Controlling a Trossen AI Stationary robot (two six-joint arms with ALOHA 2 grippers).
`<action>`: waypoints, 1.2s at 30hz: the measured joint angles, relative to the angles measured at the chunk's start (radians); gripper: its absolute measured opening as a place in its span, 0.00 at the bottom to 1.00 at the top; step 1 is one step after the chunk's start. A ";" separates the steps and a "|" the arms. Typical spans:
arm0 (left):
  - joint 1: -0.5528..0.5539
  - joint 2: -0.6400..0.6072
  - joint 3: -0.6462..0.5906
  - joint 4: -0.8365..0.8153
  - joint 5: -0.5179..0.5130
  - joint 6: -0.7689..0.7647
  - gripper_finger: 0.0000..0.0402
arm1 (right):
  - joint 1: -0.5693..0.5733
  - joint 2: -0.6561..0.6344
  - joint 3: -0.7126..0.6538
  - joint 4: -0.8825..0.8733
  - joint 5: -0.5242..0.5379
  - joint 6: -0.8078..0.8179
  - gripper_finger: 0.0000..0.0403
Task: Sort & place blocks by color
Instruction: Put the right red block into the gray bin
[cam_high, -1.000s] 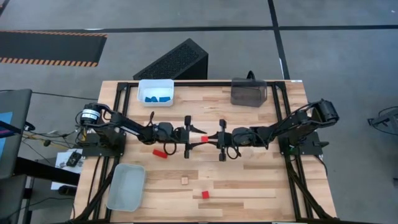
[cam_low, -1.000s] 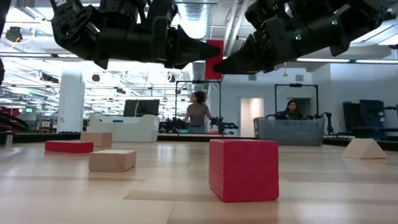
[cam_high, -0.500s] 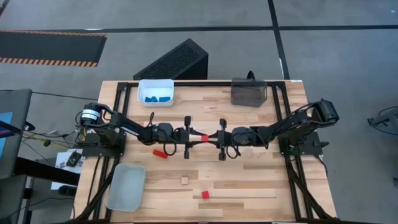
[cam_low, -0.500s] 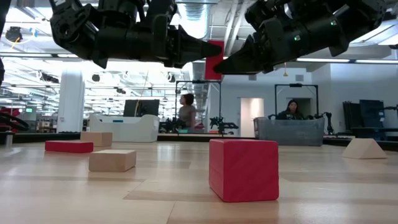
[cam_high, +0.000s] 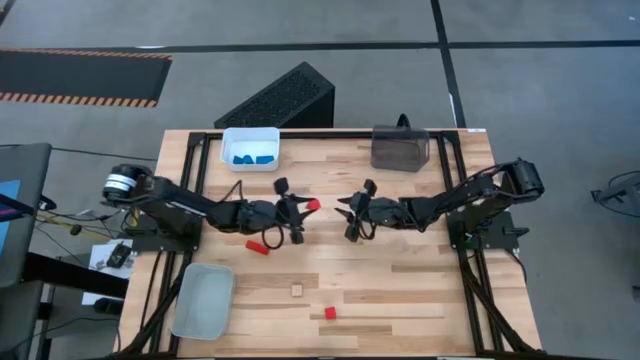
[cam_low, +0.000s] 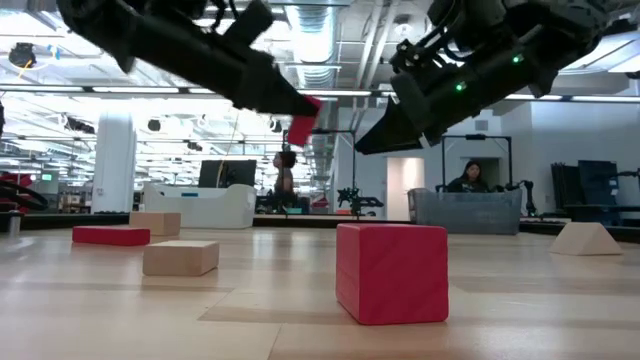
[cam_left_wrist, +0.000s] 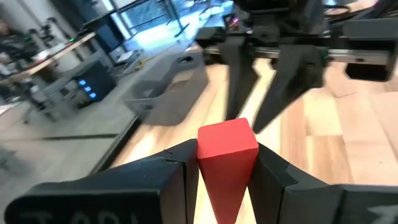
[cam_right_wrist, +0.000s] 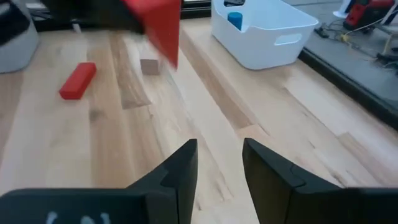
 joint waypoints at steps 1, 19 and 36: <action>-0.011 -0.033 0.000 -0.045 -0.026 -0.009 0.21 | -0.002 0.000 0.000 -0.001 -0.001 0.009 0.38; -0.312 -0.581 0.000 -0.798 -0.086 -0.430 0.23 | -0.016 0.000 0.000 0.006 -0.001 0.035 0.35; -0.466 -0.524 0.000 -1.002 0.021 -0.886 0.23 | -0.001 0.000 0.000 0.004 -0.085 0.096 0.33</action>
